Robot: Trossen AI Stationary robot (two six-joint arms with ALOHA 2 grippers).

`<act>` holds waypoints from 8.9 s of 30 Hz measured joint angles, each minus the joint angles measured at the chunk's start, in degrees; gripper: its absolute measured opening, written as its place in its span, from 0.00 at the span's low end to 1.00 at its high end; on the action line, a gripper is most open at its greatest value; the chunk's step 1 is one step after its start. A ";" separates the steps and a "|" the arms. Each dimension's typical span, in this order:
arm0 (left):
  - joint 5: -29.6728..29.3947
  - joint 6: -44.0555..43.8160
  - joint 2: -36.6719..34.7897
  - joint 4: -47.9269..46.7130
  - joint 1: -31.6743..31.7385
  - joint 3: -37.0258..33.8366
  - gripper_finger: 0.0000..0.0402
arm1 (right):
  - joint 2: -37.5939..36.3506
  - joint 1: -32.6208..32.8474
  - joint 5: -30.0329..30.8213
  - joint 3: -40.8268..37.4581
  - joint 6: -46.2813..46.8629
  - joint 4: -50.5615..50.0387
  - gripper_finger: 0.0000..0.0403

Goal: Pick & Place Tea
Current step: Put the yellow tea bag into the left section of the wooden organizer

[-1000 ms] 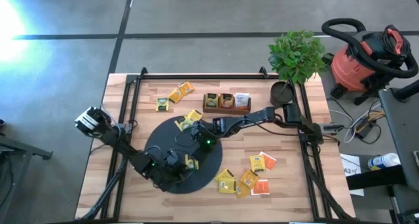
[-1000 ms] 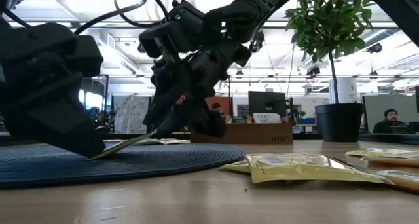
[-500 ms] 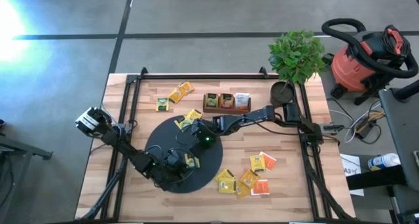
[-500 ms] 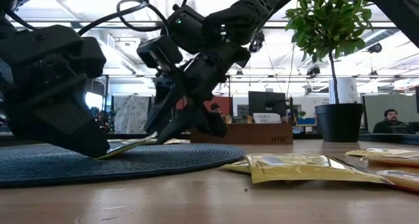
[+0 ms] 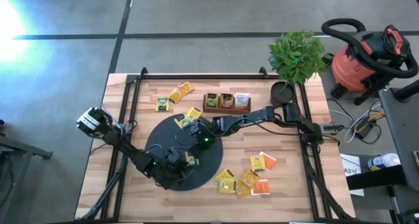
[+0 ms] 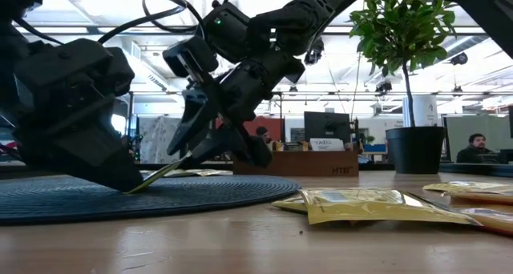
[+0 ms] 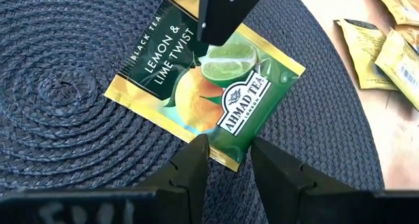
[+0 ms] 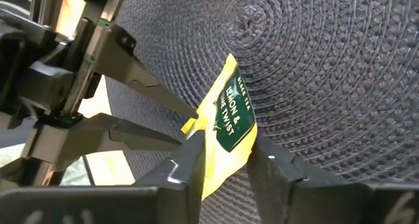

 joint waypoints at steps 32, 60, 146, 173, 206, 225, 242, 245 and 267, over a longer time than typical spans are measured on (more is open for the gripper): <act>-18.39 4.48 -28.98 -9.87 0.55 -0.04 0.30 | -24.65 -10.41 30.56 -2.60 -29.14 -16.24 0.02; -7.53 19.19 -43.67 -18.10 23.63 -1.03 0.30 | -25.99 -24.10 21.19 -22.77 -33.91 8.90 0.02; -0.08 25.59 -43.59 -17.65 36.39 -1.01 0.30 | -17.67 -26.21 15.99 -20.45 -48.36 10.21 0.36; 10.29 15.81 -43.56 -27.48 42.23 -3.49 0.30 | -17.75 -20.16 8.95 -6.61 -51.82 -13.76 0.28; 18.13 25.66 -22.33 3.57 42.32 -13.47 0.30 | -17.38 -12.85 9.25 -6.61 -23.25 -5.89 0.26; 34.25 24.85 -19.67 1.45 40.09 -10.86 0.30 | -17.38 -12.90 10.17 -6.74 -23.73 -6.01 0.27; 16.32 15.18 -31.34 -21.04 39.74 -11.55 0.30 | -12.03 -12.81 -0.76 -7.44 -14.42 -4.98 0.30; 16.34 14.36 -28.55 -19.96 39.78 -11.93 0.30 | -9.59 -11.94 -1.32 -7.44 -12.75 -4.00 0.31; 23.94 12.55 -23.85 -12.92 39.56 -11.28 0.30 | -3.83 -10.62 -1.44 -7.44 -3.95 3.90 0.32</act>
